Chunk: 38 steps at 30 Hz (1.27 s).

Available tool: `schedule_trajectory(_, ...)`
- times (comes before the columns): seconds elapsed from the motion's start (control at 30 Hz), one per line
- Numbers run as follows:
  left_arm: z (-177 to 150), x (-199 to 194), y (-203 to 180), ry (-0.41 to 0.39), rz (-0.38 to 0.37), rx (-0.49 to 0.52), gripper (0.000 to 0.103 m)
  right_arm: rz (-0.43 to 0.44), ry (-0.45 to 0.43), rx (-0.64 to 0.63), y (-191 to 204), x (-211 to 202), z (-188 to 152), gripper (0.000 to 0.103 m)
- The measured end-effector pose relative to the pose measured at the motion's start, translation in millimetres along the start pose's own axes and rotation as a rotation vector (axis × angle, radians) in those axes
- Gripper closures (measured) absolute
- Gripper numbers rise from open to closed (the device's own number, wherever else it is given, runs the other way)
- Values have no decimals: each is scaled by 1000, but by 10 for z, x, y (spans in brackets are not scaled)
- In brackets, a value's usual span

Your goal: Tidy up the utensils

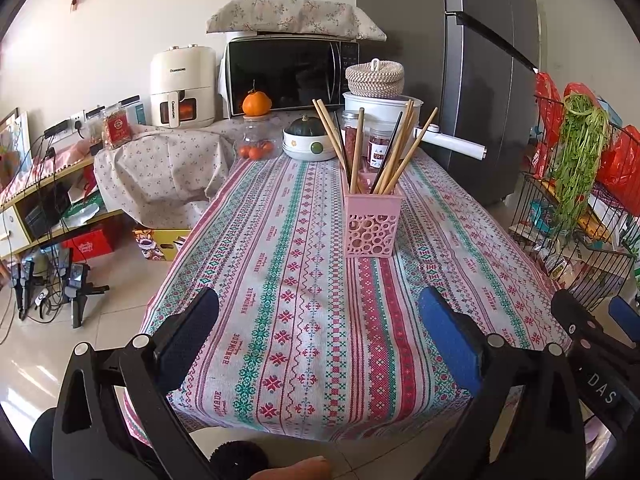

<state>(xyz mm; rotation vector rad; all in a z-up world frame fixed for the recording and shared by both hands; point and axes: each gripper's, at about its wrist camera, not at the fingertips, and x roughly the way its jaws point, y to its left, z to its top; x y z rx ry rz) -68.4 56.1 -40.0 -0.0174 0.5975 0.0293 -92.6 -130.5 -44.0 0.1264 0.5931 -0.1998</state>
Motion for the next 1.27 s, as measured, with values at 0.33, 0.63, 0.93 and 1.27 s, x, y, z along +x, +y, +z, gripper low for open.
schedule_trajectory(0.33, 2, 25, 7, 12, 3, 2, 7, -1, 13, 2, 12, 26, -25, 7)
schedule_trajectory(0.63, 6, 15, -39, 6, 6, 27, 7, -2, 20, 0, 12, 37, -38, 7)
schedule_trajectory(0.93, -15, 16, -73, -7, -54, 39, 32, -8, 27, -1, 10, 54, -43, 7)
schedule_trajectory(1.27, 17, -40, -86, -26, -2, 47, 7, -18, 32, 4, -5, 75, -37, 7)
